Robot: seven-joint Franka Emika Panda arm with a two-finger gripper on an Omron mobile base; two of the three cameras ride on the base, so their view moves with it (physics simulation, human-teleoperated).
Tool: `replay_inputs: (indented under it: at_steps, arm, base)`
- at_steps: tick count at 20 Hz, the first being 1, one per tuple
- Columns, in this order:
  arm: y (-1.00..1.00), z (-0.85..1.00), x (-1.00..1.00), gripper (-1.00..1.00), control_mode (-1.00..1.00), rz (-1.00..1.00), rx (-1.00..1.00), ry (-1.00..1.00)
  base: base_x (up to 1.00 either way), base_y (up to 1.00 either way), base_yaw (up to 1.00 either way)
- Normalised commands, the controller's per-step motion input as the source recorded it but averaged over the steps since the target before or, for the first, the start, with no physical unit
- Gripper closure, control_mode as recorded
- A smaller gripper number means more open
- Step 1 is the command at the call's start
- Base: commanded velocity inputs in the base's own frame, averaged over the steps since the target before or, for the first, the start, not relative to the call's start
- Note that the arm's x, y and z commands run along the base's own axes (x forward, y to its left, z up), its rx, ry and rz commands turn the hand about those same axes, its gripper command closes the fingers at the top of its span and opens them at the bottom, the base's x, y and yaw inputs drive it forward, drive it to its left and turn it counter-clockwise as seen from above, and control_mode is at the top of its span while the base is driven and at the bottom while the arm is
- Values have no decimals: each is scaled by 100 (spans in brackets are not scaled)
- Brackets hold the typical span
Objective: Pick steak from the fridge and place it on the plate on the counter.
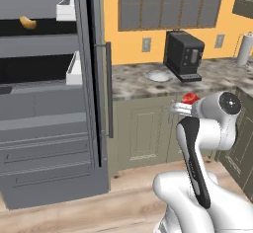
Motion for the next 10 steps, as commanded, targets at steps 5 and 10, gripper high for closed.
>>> replay_inputs:
  at_steps: [5,10]
  arm:
    - [0,0,0,100,100,0,0,0]
    - [0,0,0,100,100,0,0,0]
  base:
    - [48,-41,-2]
    - [52,-37,-2]
